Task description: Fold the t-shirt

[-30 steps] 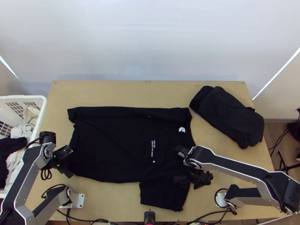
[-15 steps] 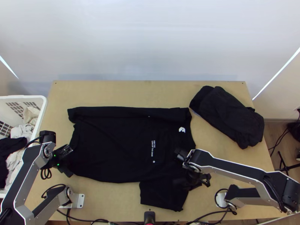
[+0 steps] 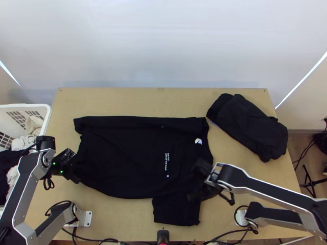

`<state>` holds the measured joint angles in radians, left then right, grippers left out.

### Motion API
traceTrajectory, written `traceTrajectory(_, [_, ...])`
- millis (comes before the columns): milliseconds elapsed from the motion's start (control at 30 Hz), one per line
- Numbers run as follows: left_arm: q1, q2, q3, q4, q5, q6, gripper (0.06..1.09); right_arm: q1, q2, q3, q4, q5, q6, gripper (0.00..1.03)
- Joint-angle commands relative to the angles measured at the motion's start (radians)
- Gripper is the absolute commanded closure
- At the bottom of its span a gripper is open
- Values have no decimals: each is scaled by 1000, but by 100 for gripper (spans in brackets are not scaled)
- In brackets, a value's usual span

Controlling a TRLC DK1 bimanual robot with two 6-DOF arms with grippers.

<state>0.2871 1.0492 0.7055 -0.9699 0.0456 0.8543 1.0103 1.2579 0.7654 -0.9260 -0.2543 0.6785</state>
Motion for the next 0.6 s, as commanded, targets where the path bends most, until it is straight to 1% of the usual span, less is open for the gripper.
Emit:
traceTrajectory(0, [27, 25, 31, 36, 53, -61, 105, -88, -127, 64, -10, 26, -85, 100])
traceTrajectory(167, [46, 83, 46, 94, 54, -112, 105, -207, -158, 109, -31, 36, -186, 100])
traceTrajectory(300, [50, 149, 78, 157, 60, -192, 105, -277, -155, 138, -31, 38, -255, 100])
traceTrajectory(400, [50, 204, 117, 201, 63, -258, 105, -317, -140, 170, -31, 38, -286, 100])
traceTrajectory(433, [49, 222, 132, 235, 62, -297, 105, -331, -130, 184, -31, 38, -292, 100])
traceTrajectory(567, [35, 305, 210, 275, 62, -406, 105, -377, -92, 239, -17, 39, -318, 100])
